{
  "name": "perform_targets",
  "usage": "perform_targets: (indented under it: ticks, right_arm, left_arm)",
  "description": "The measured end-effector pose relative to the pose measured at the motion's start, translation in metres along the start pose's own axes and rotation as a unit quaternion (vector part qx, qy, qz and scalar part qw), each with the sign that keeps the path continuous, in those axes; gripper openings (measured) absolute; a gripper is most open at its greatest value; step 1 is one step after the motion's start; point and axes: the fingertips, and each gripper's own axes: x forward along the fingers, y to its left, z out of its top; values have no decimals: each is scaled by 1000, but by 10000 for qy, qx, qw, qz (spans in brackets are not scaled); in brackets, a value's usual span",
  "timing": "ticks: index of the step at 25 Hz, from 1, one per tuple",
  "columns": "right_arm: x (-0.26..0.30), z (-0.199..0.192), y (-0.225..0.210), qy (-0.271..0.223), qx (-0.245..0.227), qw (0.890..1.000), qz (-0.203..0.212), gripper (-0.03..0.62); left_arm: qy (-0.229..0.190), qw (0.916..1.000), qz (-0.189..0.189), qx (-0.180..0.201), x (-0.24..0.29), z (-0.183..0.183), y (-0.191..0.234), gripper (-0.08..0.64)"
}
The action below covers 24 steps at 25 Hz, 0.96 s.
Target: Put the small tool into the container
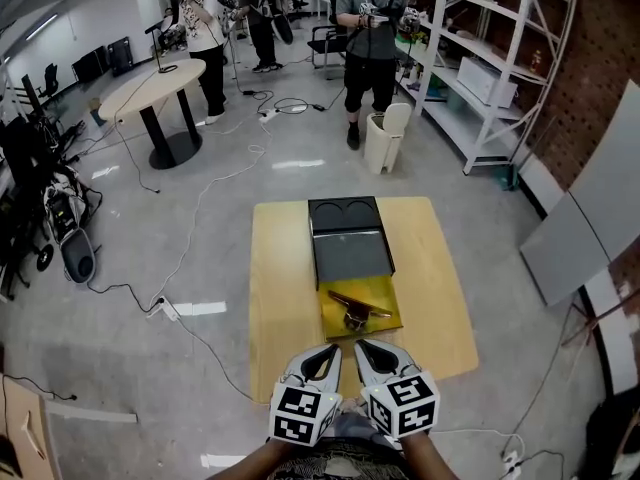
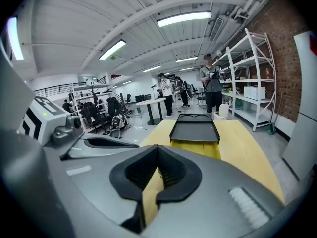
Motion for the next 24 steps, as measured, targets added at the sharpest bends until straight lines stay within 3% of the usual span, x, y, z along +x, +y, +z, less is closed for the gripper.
perform_targets:
  ticks: [4,7,11,18,24]
  right_arm:
    - [-21,-49,77,-63,122,9999,-27,5]
    - [-47,-86,102,-90,138,9999,-43,5]
    - [-67,-96,116,-80,157,9998,-61,5]
    - [-101,-84,117,-80,152,9999,-22,5]
    - [-70,-179,189,-134,146,9998,-17,6]
  left_arm:
    - [2,10000,-65,2,-73,-55,3,5]
    - [-22,10000,-79,7,-104,-90,-16,5]
    - [-26,9999,-116,34,-124,-97,-31,5]
    - [-56,9999,-105,72,-140,-77,-63,5]
    - [-69,9999,-93,93,-187,-186,-24,5]
